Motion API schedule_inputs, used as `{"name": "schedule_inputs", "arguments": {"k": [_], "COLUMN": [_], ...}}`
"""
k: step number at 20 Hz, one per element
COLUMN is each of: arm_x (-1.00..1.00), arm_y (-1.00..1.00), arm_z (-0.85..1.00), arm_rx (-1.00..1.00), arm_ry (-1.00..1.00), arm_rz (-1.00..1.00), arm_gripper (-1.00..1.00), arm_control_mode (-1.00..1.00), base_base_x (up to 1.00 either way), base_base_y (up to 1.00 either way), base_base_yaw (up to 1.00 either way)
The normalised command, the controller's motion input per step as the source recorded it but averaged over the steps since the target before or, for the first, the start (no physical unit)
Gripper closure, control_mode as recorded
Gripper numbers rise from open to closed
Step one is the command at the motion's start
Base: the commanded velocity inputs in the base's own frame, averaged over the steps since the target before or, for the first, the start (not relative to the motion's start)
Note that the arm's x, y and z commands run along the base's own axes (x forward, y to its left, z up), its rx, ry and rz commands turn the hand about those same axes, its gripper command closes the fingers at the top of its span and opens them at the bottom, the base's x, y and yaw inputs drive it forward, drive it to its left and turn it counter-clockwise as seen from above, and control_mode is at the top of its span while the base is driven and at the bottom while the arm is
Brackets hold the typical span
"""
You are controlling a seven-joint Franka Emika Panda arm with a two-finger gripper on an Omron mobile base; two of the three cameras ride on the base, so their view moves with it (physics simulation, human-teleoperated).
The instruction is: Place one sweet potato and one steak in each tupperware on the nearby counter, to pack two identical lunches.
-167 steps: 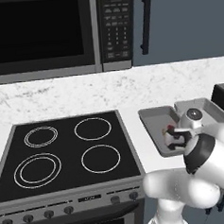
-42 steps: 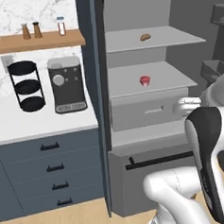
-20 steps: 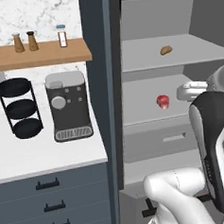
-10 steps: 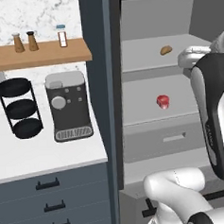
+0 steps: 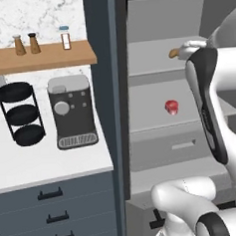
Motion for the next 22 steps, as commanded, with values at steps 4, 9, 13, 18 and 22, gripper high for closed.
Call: {"name": "schedule_inputs", "arguments": {"k": [4,9,13,18,22], "arm_x": [0.85,0.86,0.72,0.62,0.63], "arm_y": [-0.21,-0.05,-0.04,-0.06,-0.12], "arm_z": [-0.18,-0.23,-0.31,-0.30,-0.37], "arm_rx": [0.00,0.00,0.00,0.00,0.00], "arm_ry": [0.15,0.07,0.01,0.00,0.00], "arm_rz": [-0.01,-0.01,0.00,0.00,0.00], "arm_gripper": [-1.00,-1.00,-1.00,-1.00,-1.00], "arm_control_mode": [-1.00,-1.00,-1.00,-1.00,-1.00], "base_base_x": [0.00,0.00,0.00,0.00,0.00], "base_base_y": [0.00,0.00,0.00,0.00,0.00], "base_base_yaw": [0.00,0.00,0.00,0.00,0.00]}}
